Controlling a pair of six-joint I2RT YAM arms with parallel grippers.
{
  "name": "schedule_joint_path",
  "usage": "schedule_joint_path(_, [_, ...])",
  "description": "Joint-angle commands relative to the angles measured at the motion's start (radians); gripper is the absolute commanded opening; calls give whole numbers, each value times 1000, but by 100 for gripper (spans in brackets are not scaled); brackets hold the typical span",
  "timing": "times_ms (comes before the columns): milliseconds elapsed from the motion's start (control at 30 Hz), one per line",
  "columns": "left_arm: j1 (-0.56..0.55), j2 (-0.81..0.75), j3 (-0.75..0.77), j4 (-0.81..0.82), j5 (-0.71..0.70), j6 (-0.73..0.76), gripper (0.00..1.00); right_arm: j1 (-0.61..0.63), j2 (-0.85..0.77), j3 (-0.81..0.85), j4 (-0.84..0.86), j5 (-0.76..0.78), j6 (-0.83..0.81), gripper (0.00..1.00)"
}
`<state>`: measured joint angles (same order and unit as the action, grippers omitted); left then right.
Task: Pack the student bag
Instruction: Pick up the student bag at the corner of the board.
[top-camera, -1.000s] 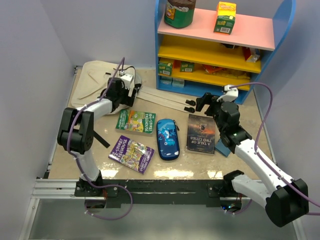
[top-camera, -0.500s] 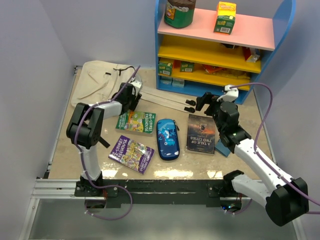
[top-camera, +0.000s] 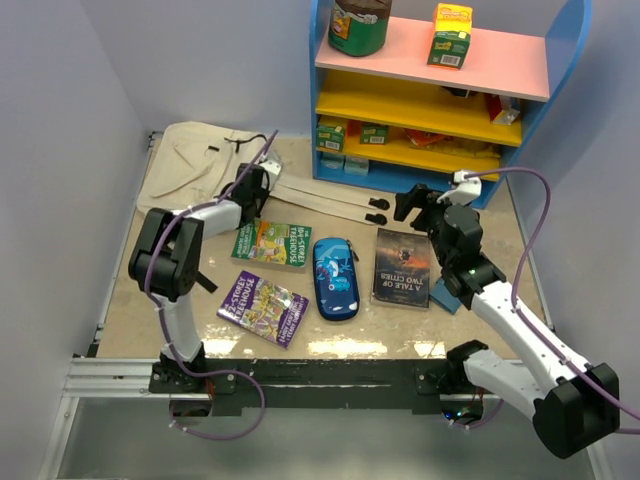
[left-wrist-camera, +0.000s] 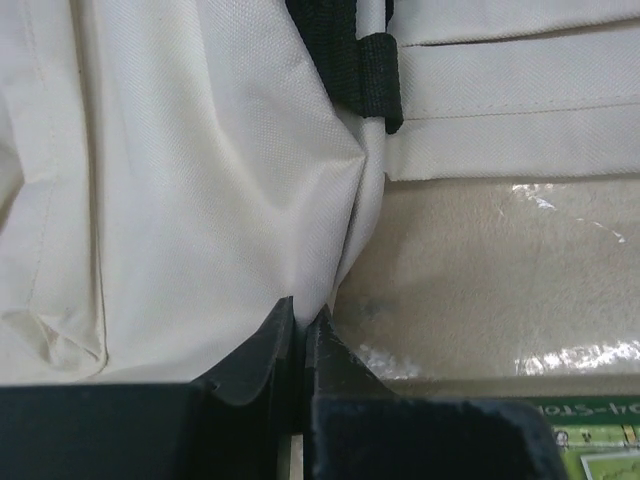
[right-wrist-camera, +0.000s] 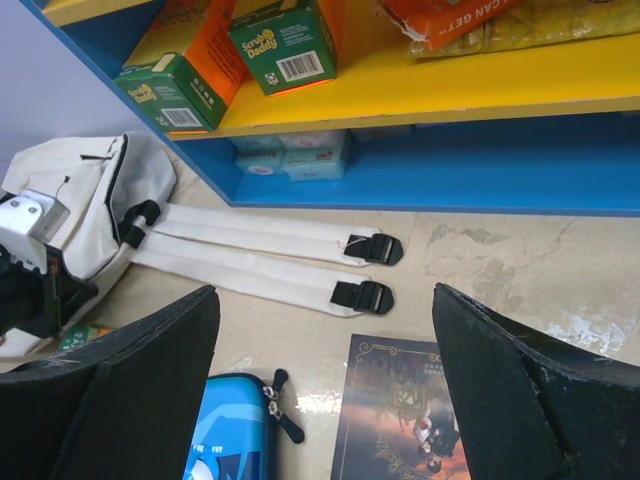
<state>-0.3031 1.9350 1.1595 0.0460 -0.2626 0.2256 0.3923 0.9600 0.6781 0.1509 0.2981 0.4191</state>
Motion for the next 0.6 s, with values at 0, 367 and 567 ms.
schedule_joint_path(0, [39, -146, 83, -44, 26, -28, 0, 5, -44, 11, 26, 6, -5, 89])
schedule_joint_path(367, [41, -465, 210, -300, 221, -77, 0, 3, -61, 72, -51, 15, 12, 83])
schedule_joint_path(567, [18, -651, 151, -486, 227, -89, 0, 5, -63, 124, -114, 7, 26, 82])
